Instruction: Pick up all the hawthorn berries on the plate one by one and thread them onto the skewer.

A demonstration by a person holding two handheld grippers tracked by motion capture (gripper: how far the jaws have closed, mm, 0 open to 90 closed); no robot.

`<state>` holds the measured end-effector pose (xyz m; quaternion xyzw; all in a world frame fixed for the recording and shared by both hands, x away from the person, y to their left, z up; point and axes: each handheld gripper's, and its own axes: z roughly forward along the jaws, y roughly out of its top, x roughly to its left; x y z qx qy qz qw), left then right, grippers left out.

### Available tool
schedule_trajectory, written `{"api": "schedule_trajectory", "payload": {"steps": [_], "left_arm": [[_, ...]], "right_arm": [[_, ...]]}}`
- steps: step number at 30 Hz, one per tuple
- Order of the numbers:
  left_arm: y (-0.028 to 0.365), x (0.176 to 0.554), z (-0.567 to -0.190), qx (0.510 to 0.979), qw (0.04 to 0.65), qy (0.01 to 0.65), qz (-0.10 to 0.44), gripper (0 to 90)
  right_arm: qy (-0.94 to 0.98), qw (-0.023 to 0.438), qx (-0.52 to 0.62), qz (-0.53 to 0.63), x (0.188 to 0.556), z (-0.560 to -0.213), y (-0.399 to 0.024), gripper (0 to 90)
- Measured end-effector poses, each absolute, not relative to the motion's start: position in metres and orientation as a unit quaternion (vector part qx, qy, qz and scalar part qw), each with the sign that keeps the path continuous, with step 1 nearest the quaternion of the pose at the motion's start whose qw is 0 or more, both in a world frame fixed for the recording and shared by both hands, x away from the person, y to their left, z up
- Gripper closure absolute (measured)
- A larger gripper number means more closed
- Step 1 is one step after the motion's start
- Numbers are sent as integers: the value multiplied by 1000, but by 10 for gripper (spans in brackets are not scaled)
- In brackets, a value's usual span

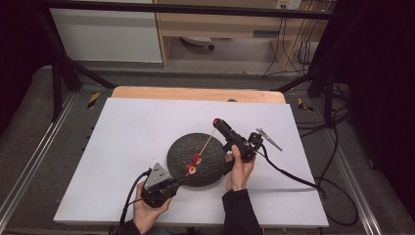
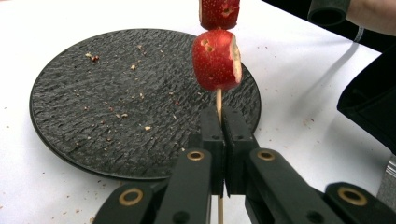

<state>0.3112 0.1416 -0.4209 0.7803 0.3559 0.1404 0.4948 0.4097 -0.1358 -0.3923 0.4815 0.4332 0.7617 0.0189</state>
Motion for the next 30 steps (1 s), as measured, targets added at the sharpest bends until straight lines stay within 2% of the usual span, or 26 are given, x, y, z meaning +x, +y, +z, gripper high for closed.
{"api": "schedule_trajectory", "payload": {"steps": [30], "left_arm": [[121,324,-412,752,518,381,142,884]], "right_arm": [[427,0,482,765,407,-401,-129,634]]}}
